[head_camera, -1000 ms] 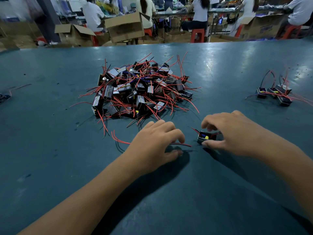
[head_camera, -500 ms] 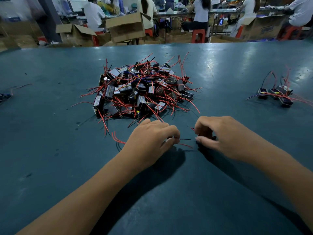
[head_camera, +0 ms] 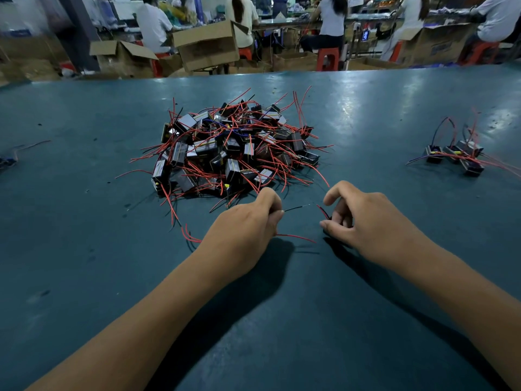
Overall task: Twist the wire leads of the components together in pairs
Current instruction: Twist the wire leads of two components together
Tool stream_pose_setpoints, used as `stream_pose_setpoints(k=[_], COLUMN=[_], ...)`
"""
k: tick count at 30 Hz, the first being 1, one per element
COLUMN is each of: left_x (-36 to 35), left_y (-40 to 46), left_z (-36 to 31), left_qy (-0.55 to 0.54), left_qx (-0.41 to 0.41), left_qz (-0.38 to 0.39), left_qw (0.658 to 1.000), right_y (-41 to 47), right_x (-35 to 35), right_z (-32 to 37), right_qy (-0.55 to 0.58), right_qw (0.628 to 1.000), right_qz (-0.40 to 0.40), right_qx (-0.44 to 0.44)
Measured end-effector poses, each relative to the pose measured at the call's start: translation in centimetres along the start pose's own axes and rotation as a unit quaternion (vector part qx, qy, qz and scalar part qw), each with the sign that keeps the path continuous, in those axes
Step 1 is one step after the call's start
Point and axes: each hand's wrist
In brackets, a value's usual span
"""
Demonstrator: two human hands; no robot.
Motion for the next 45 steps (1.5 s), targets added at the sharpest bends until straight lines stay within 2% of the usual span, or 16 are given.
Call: stream_pose_setpoints(k=[5,11,16,27,32,38,45], left_x=[0.4,0.4,0.0,0.3,0.1,0.0,-0.2], left_y=[0.0,0.0,0.1,-0.1,-0.1,0.0,0.0], left_z=[-0.2,0.1,0.2,0.0,-0.1,-0.1,-0.2], left_qy=[-0.042,-0.098,-0.072,0.009,-0.024,-0.043,0.001], left_qx=[-0.002,0.04,0.044,0.018,0.018,0.015,0.001], left_qz=[-0.047,-0.013,0.005,-0.007,0.005,0.022,0.044], left_qw=[0.998,0.994,0.996,1.0,1.0,0.999,0.999], right_y=[0.0,0.0,-0.1,-0.2,-0.8,-1.0,-0.9], right_x=[-0.2,-0.3,-0.3,0.1,-0.4,-1.5,-1.8], right_z=[-0.1,-0.1,0.0,0.6,1.4,1.9,2.2], right_qy=[0.005,-0.003,-0.023,-0.039,0.079,0.251,0.291], right_qw=[1.0,1.0,0.999,0.997,0.997,0.962,0.947], right_qz=[-0.022,-0.02,-0.021,-0.02,-0.022,0.001,0.0], right_qx=[-0.013,-0.01,0.015,0.056,-0.011,-0.109,-0.133])
Point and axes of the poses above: each hand's wrist, its own y-axis towards the middle knuckle, its own x-axis out of the back of the hand, z = x × y, and after that the axes turned 7 degrees about -z, right-handed
